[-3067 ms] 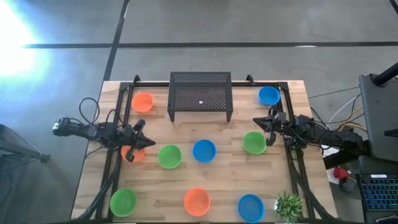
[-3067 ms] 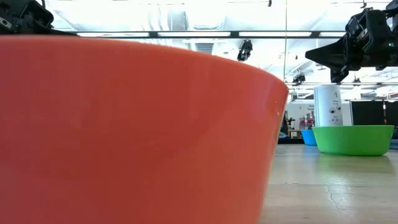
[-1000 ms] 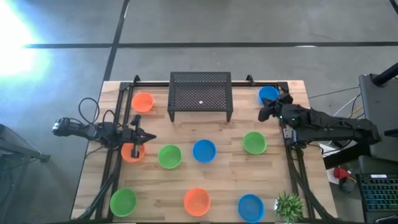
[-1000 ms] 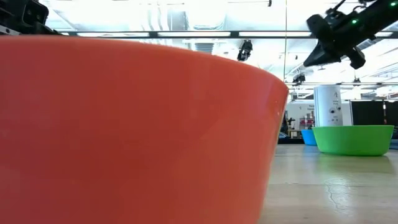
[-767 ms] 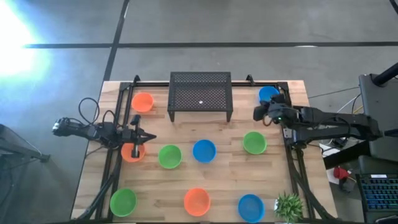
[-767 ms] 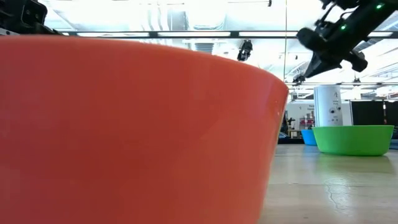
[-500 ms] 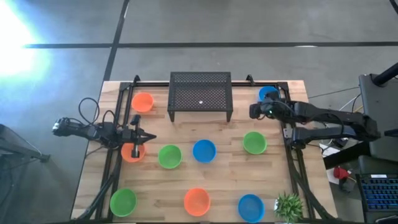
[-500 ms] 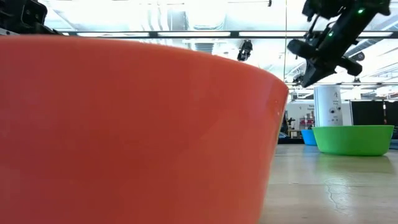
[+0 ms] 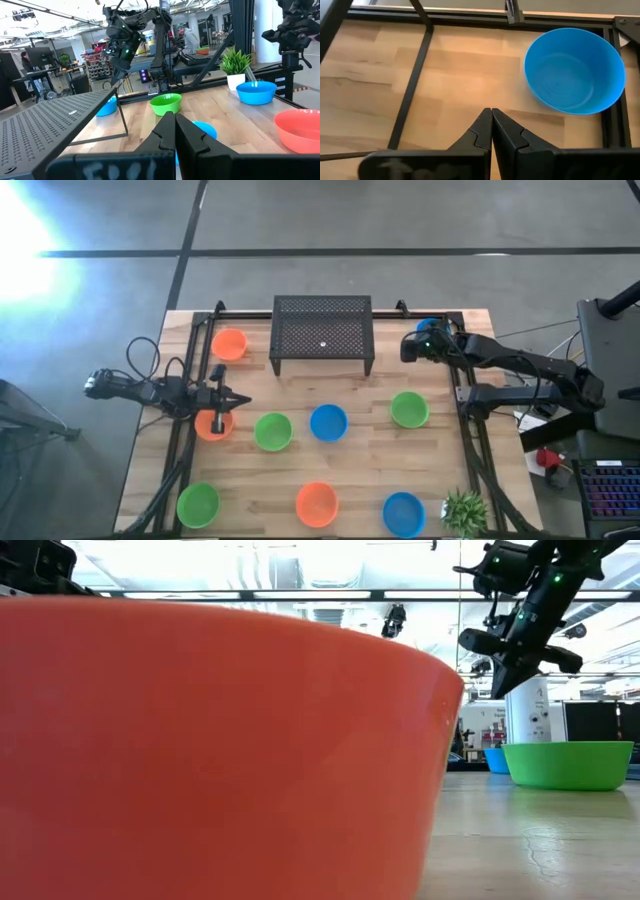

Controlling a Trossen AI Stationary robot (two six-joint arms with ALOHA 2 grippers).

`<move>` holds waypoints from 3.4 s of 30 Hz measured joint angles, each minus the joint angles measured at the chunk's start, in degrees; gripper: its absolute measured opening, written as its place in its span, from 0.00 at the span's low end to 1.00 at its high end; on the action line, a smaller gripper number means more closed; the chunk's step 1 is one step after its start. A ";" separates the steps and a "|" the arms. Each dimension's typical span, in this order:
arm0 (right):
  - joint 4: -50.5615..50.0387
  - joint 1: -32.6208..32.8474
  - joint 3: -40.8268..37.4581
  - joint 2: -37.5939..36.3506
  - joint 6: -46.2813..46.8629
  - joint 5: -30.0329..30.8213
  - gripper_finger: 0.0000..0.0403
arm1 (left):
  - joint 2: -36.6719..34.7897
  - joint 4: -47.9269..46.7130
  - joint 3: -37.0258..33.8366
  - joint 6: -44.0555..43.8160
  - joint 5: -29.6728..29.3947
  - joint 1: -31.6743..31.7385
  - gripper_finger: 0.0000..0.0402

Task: Pick & Place Mini bowls
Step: Put the top blue bowl on the shelf

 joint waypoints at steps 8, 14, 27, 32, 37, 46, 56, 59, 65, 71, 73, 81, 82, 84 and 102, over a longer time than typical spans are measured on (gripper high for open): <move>0.04 -1.80 0.00 1.29 -2.47 -0.93 0.02 | 0.00 -0.04 0.00 -0.71 0.00 0.00 0.00; 0.13 -2.20 0.00 3.94 -3.76 -0.96 0.06 | -0.01 -0.04 0.00 -0.74 0.00 -0.01 0.00; 0.59 -4.83 0.00 10.95 -2.52 0.11 0.30 | 0.00 -0.06 0.00 -0.86 0.00 -0.01 0.00; 0.66 -7.40 0.00 14.69 -3.16 0.22 0.32 | 0.00 -0.07 0.00 -0.87 0.00 0.00 0.00; 1.97 -9.32 -0.02 17.78 -5.14 1.70 0.31 | 0.00 -0.07 0.00 -0.85 0.00 -0.01 0.00; 7.63 -11.58 -0.02 22.11 -8.65 1.52 0.31 | 0.00 -0.07 0.00 -0.85 0.00 -0.01 0.00; 7.86 -13.72 -0.02 25.63 -10.10 1.41 0.29 | 0.00 -0.07 0.00 -0.84 -0.02 -0.01 0.00; 8.05 -13.72 -0.02 25.81 -10.94 1.36 0.28 | 0.00 -0.07 0.00 -0.83 -0.02 0.00 0.00; 8.13 -13.77 -0.02 25.76 -12.50 1.08 0.23 | 0.00 -0.07 0.00 -0.86 -0.02 -0.01 0.00; 8.22 -13.79 -0.02 26.62 -12.42 -1.53 0.08 | 0.00 -0.09 0.00 -1.00 -0.02 -0.01 0.00; 8.22 -13.77 -0.02 27.01 -13.18 -1.42 0.04 | -0.01 -0.09 0.00 -1.03 -0.02 -0.01 0.00; 7.65 -13.45 0.07 26.32 -14.51 -1.61 0.02 | 0.00 -0.09 0.00 -1.03 -0.02 -0.01 0.00; 7.14 -13.08 0.20 25.93 -14.51 -1.82 0.02 | 0.00 -0.09 0.00 -1.03 -0.02 -0.01 0.00; 6.03 -11.98 0.78 25.02 -14.49 -2.64 0.02 | 0.00 -0.09 0.00 -1.03 -0.02 0.01 0.00; -10.47 3.07 19.52 21.15 -15.21 -1.35 0.02 | 0.00 -0.09 0.00 -1.05 -0.02 -0.01 0.00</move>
